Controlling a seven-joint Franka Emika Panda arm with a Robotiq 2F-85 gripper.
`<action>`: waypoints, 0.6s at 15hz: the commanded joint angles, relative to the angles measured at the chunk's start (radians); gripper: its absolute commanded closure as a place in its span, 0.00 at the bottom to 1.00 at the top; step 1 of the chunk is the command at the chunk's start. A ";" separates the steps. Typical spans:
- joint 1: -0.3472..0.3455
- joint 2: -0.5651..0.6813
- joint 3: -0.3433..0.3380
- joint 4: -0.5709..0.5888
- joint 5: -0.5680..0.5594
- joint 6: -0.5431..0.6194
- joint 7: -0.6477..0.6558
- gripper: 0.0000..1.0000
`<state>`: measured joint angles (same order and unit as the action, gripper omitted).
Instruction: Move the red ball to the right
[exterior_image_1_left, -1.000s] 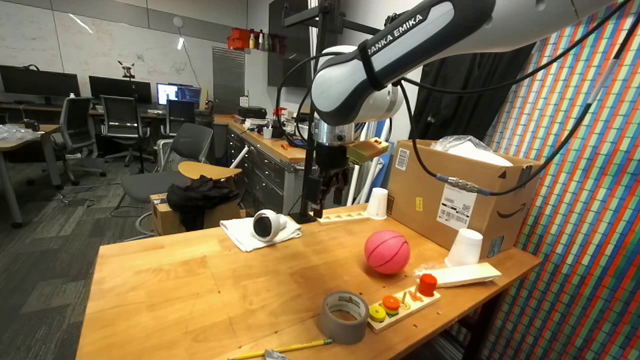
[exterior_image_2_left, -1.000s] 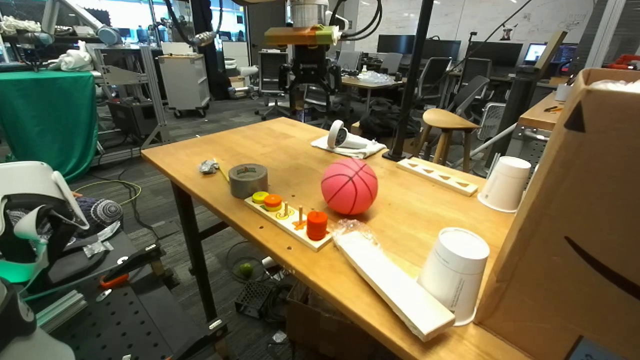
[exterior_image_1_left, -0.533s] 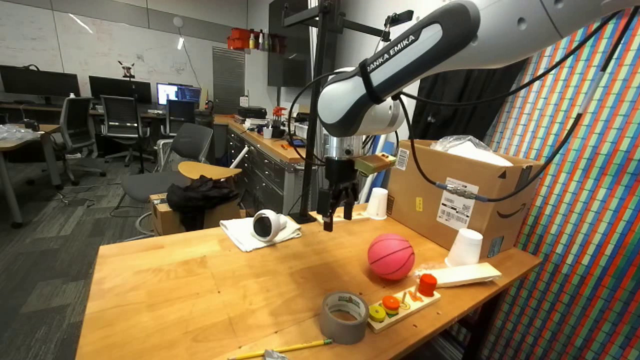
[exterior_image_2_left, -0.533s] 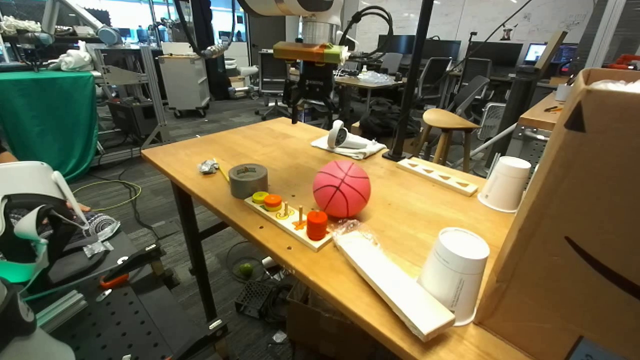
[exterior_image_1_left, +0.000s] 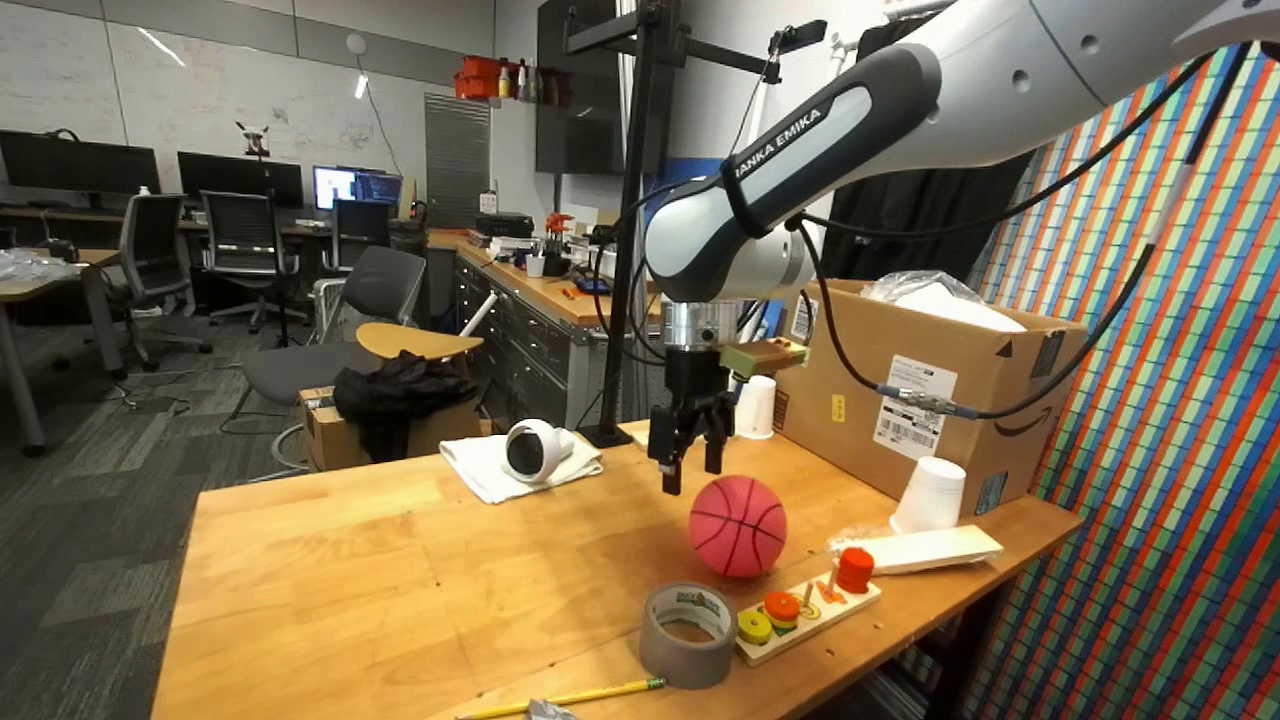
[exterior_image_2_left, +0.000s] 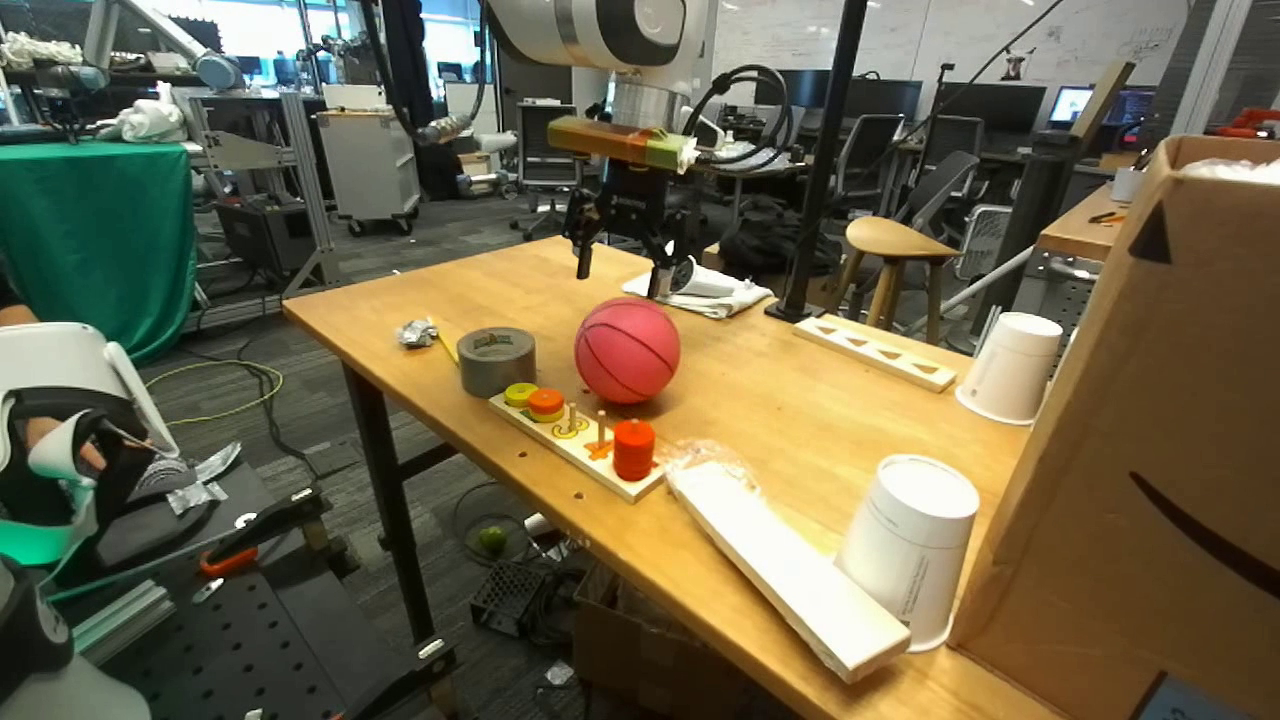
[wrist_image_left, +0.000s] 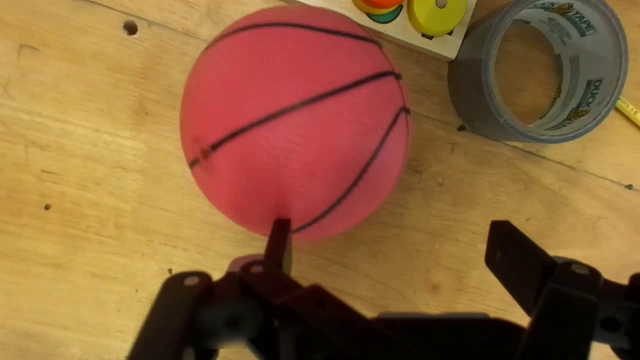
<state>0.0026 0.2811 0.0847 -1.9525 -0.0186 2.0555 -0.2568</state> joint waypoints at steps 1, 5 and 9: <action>0.016 -0.067 0.009 -0.067 0.039 0.006 0.018 0.00; 0.063 -0.137 0.040 -0.127 0.007 0.080 0.017 0.00; 0.116 -0.200 0.079 -0.175 -0.004 0.129 0.017 0.00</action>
<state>0.0890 0.1562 0.1475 -2.0640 -0.0177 2.1471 -0.2490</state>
